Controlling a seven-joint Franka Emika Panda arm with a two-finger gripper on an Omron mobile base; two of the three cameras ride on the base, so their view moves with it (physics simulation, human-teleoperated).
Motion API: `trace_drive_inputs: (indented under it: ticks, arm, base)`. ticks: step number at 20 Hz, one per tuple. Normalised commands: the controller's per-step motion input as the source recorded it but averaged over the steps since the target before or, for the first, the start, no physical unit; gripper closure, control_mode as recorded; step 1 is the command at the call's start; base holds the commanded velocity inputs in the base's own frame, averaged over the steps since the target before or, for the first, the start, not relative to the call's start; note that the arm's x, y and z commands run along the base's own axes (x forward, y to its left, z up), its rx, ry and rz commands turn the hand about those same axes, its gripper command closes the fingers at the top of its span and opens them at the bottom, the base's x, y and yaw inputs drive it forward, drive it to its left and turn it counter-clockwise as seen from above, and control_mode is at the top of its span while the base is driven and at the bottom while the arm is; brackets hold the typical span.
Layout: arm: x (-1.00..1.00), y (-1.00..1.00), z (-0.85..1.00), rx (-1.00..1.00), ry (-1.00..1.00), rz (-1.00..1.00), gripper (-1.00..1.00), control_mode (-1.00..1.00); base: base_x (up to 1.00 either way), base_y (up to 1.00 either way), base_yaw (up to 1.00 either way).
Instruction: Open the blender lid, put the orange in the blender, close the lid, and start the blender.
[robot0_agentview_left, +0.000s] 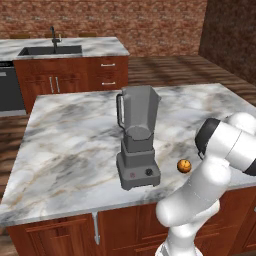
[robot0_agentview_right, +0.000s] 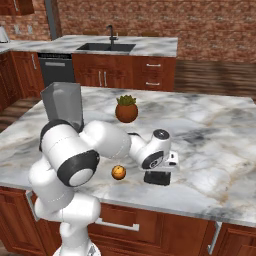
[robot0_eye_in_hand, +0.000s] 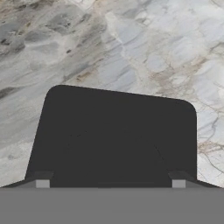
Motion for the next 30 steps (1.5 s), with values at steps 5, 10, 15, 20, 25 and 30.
trace_drive_inputs:
  ticks: [5,10,15,20,25,30]
  arm:
    - [0.00,0.00,-0.22,0.00,0.00,0.00,-1.00,-1.00]
    - [0.00,0.00,-0.01,0.00,-0.01,0.00,-1.00,-1.00]
    - [-0.05,0.00,0.14,-0.01,0.00,0.00,-1.00,-1.00]
    - [-0.11,0.00,0.35,-0.03,-0.06,0.00,-1.00,-1.00]
    - [-0.22,0.23,0.24,-0.04,-0.05,0.00,-1.00,-1.00]
    - [-0.25,0.94,0.00,-0.05,0.01,0.01,-1.00,-1.00]
  base:
    - [0.00,0.00,0.00]
    - [0.00,0.00,0.00]
    - [0.00,0.00,0.00]
    - [0.00,0.00,0.00]
    - [0.00,0.00,0.00]
    - [0.00,0.00,0.00]
